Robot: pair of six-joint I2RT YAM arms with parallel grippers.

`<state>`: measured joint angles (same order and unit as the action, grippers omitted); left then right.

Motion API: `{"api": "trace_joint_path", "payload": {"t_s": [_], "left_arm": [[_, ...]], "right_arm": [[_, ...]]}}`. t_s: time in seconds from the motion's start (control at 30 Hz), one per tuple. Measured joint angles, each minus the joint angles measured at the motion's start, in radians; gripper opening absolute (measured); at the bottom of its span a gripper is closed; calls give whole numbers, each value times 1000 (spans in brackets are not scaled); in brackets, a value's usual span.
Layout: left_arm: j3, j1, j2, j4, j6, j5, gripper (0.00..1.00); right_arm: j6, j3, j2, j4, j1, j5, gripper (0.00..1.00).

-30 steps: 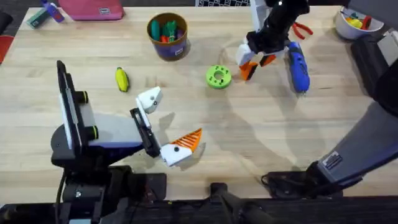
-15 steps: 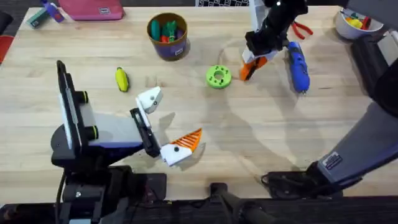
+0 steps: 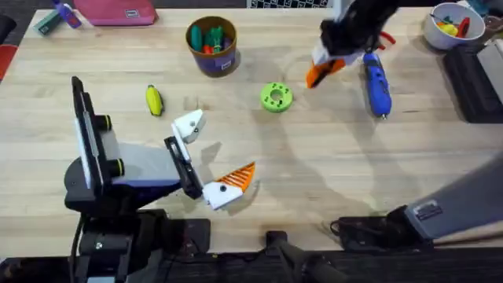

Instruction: Pick up the gripper from the table and insert it into the empty holder that is missing its gripper. Then pick up a screw, insert it into the mounting hole, and use the screwdriver to tighten it. Finally, clean up the table by picking up the vegetable and placing it into the bucket.

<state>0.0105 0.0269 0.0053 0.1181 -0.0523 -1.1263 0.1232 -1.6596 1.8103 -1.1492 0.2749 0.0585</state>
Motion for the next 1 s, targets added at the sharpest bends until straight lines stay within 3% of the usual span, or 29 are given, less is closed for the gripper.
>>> {"api": "trace_joint_path", "payload": {"t_s": [0.23,0.4,0.73,1.0], "left_arm": [[0,0,0,0,0,0,986],[0,0,0,0,0,0,986],[0,0,0,0,0,0,985],[0,0,0,0,0,0,986]], "right_arm": [[62,-1,-163,52,-1,146,10],[92,48,-212,223,-5,304,10],[256,438,-424,698,-80,698,10],[389,715,-415,1145,-142,1094,10]]}}
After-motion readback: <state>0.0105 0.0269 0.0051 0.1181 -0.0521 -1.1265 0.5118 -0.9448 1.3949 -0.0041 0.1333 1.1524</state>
